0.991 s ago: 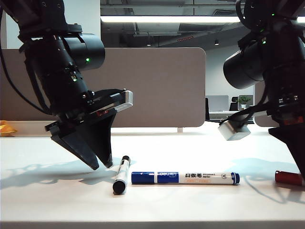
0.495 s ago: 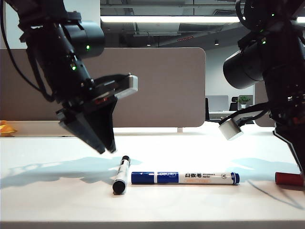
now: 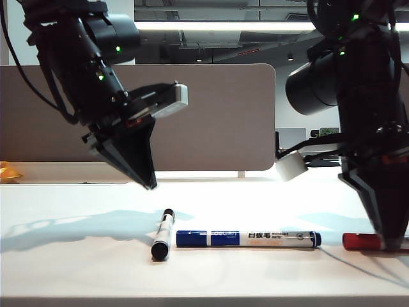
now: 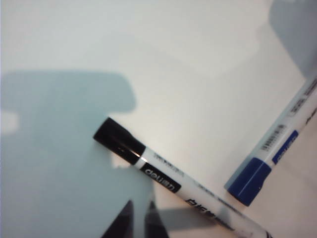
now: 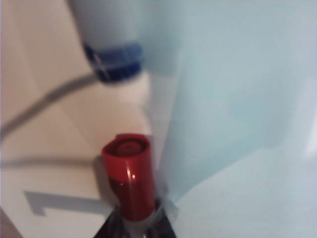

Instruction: Pick up the markers one by one and line them up horizontally in a straight line on the table.

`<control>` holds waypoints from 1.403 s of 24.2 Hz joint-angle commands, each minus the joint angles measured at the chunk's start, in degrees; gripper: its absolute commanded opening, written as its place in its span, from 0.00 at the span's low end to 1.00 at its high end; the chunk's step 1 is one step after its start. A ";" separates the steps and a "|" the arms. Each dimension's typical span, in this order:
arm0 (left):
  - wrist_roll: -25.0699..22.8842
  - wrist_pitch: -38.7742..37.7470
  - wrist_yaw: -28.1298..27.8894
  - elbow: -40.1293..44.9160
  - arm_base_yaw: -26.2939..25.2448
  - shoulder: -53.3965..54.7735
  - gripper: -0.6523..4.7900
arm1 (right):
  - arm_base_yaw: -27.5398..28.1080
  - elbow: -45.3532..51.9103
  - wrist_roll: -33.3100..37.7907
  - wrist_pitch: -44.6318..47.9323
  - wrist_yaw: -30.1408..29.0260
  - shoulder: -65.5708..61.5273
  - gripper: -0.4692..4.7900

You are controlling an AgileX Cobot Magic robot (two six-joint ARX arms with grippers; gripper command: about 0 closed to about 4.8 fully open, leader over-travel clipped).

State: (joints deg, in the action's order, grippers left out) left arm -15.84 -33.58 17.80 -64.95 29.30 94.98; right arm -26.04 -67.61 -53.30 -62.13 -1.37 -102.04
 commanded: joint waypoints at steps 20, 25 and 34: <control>-1.60 1.14 0.39 -0.81 -0.09 -1.79 0.11 | -1.66 0.22 -2.25 5.68 -3.74 -0.44 0.19; -1.60 1.53 0.17 -0.81 -0.11 -1.79 0.11 | -2.54 0.22 -2.25 5.79 -4.79 -0.44 0.19; -1.62 1.14 -0.04 -0.81 -0.11 -1.79 0.24 | -4.39 0.22 -2.25 7.15 -4.72 -0.44 0.33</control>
State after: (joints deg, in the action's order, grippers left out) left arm -17.12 -32.36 17.78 -65.58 29.15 93.49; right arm -30.00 -67.72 -55.24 -56.99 -5.74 -101.95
